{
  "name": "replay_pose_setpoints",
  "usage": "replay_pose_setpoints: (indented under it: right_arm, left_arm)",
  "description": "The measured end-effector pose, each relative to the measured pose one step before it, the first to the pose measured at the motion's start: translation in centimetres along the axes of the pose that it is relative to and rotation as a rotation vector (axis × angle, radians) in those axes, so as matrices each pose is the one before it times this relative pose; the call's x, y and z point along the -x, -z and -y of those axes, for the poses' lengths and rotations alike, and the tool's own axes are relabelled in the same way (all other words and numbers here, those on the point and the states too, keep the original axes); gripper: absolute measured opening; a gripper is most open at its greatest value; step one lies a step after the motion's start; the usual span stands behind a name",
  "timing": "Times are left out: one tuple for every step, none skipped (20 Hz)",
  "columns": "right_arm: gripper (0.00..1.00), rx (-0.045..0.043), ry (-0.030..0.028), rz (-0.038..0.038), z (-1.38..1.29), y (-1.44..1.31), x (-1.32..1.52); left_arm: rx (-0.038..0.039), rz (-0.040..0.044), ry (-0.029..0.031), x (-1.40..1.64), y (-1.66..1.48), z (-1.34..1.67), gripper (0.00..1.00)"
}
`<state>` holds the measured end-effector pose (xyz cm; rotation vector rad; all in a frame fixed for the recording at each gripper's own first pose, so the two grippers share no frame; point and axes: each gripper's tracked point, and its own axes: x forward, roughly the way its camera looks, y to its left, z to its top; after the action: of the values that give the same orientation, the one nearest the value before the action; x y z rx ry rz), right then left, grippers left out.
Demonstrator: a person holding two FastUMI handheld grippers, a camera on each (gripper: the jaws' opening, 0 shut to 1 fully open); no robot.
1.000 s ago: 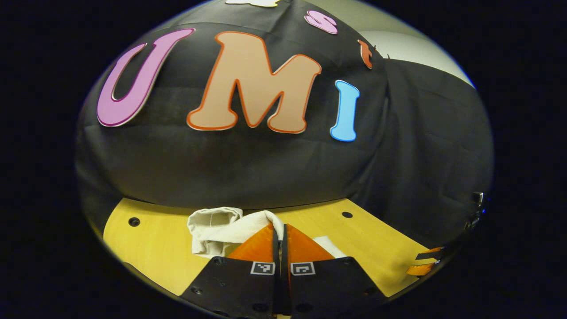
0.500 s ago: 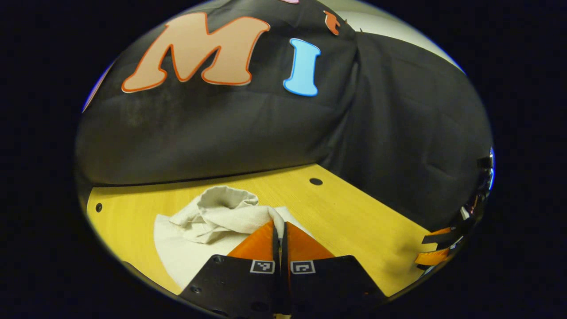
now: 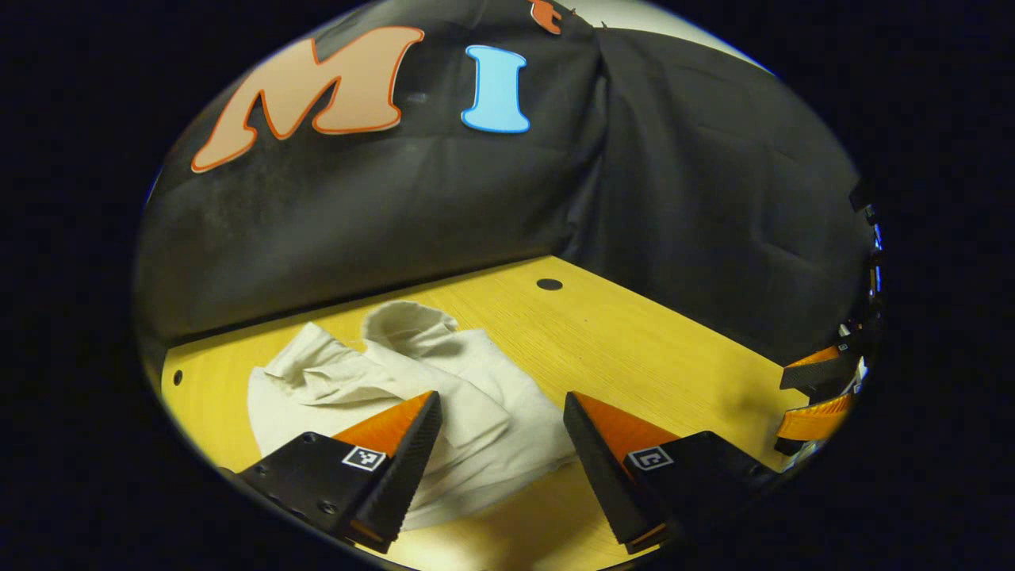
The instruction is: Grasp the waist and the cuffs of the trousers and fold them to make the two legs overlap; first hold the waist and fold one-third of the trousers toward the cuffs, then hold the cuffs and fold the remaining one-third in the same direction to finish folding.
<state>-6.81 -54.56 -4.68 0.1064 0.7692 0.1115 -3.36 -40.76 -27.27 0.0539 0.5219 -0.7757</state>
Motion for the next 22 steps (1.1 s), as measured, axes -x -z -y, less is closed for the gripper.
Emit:
replay_pose_setpoints:
  right_arm:
    - [0.93,0.01832,-0.01187,0.02149,-0.475,-0.879,0.069]
    - [0.98,0.02051,-0.01201,0.02563,-0.683,-1.023,-0.19]
    - [0.98,0.02167,-0.00918,0.02959,-0.676,-0.97,-0.216]
    - [0.98,0.01848,-0.00853,0.03074,-0.782,-1.28,-0.176]
    - [0.98,0.01335,-0.00841,0.03453,-0.977,-1.212,-0.095]
    - [0.93,0.00933,-0.0092,0.03441,-1.053,-1.423,-0.117]
    - [0.98,0.00627,-0.01452,0.03733,-1.305,-1.368,-0.087]
    - [0.93,0.00242,-0.00952,0.03285,-1.057,-1.247,-0.249]
    - [0.98,0.0014,-0.00491,0.03195,-1.136,-1.157,-0.06]
    - [0.98,-0.00437,0.00032,0.0334,-1.108,-1.415,-0.114]
    - [0.98,-0.00824,0.00043,0.03046,-0.822,-1.065,0.01]
    - [0.98,-0.00944,0.00096,0.03268,-1.08,-1.297,-0.054]
    - [0.98,-0.00722,0.00469,0.03017,-0.797,-1.033,0.218]
    - [0.98,-0.0021,0.00556,0.02557,-0.768,-1.008,0.089]
    - [0.97,0.00079,0.00294,0.02241,-0.682,-0.819,0.036]
    - [0.97,0.00246,-0.0015,0.01792,-0.779,-0.793,0.082]
    - [0.97,0.00211,0.00119,0.01337,-0.637,-0.539,0.101]
    - [0.97,0.00623,0.00129,0.01081,-0.525,-0.67,0.117]
    - [0.98,0.0117,0.00348,0.00871,-0.336,-0.397,0.196]
    - [0.98,0.01211,0.00572,0.01052,-0.346,-0.502,0.285]
    - [0.98,0.01137,-0.00068,0.00597,-0.395,-0.359,0.062]
    - [0.97,0.00968,0.00169,0.00276,-0.393,-0.186,0.2]
  left_arm:
    - [0.00254,0.02346,-0.01758,1.264,-0.691,-0.069,0.96]
    - [0.00633,0.03291,-0.02058,1.385,-1.208,-0.398,0.96]
    - [0.00554,0.02864,-0.0257,1.667,-1.158,-0.584,0.95]
    - [0.00555,0.02584,-0.02868,1.64,-1.1,-0.817,0.95]
    - [0.00308,0.02439,-0.02902,1.572,-0.927,-1.066,0.95]
    - [0.00327,0.02035,-0.03469,1.629,-0.853,-1.309,0.95]
    - [0.00099,0.01995,-0.03561,1.865,-0.694,-1.541,0.95]
    - [-0.0014,0.02009,-0.04109,1.657,-0.872,-1.66,0.95]
    - [-0.00362,0.02023,-0.04707,1.432,-0.961,-1.809,0.94]
    - [-0.00436,0.01927,-0.0512,1.356,-0.807,-1.966,0.94]
    - [-0.00091,0.02259,-0.04973,1.455,-0.877,-2.123,0.94]
    - [0.0011,0.0238,-0.05011,1.341,-1.02,-2.036,0.94]
    - [0.00048,0.02105,-0.0478,1.242,-0.724,-1.897,0.94]
    - [-0.00166,0.01757,-0.04421,0.991,-0.537,-1.645,0.94]
    - [0.00046,0.01157,-0.04043,0.993,-0.468,-1.529,0.93]
    - [0.00731,0.0384,-0.03559,0.757,-1.009,-1.445,0.93]
    - [0.0111,0.02124,-0.01555,0.715,-0.695,-0.919,0.94]
    - [0.00819,0.01288,-0.00868,0.68,-0.434,-0.754,0.92]
    - [0.00365,-0.00364,-0.00186,0.648,0.126,-0.586,0.92]
    - [-0.00151,-0.00863,-0.01243,0.263,0.428,-0.591,0.95]
    - [0.00194,-0.01183,-0.00869,0.212,0.421,-0.773,0.93]
    - [0.00821,-0.00739,-0.00511,0.161,0.311,-0.457,0.94]
